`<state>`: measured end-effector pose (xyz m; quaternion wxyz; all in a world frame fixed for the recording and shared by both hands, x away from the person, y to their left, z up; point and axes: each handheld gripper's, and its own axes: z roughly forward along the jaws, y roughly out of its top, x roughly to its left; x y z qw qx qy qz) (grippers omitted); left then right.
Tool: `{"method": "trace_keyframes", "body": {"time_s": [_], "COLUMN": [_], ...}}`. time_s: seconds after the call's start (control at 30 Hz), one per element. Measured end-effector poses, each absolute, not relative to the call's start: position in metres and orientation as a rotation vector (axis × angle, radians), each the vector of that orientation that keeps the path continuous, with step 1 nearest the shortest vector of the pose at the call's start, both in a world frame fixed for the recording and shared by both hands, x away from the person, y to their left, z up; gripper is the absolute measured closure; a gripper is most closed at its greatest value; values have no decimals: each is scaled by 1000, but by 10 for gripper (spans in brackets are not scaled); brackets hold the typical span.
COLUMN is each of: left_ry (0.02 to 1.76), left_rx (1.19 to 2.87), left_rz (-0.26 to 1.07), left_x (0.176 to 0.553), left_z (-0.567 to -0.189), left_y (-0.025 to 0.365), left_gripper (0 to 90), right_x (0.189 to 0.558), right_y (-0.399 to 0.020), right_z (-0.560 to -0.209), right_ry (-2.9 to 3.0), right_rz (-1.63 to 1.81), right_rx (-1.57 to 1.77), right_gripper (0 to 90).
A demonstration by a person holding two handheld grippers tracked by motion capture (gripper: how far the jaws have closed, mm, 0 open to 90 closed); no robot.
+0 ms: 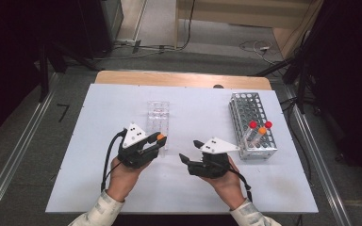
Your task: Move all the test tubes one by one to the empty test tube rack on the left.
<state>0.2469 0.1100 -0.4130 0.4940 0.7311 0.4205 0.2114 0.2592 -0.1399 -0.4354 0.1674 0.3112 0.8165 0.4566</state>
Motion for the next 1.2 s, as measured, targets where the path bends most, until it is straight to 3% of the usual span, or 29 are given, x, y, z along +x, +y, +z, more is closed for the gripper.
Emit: {"method": "trace_keyframes", "body": {"time_s": [0.47, 0.73, 1.2], "left_ry": [1049, 1061, 1112], "left_rx": [1726, 1698, 1687], "left_rz": [542, 572, 613], "left_x": [252, 264, 297], "left_z": [-381, -361, -361], "left_y": [133, 139, 133], "left_gripper": [703, 703, 703], "right_x": [243, 237, 236], "right_y": [-220, -228, -232], "right_z": [-441, -443, -446], "right_ry": [2229, 2222, 2214], "right_rz": [1252, 1250, 1254], "right_rx": [1022, 1037, 1050], "right_gripper": [310, 310, 311]}}
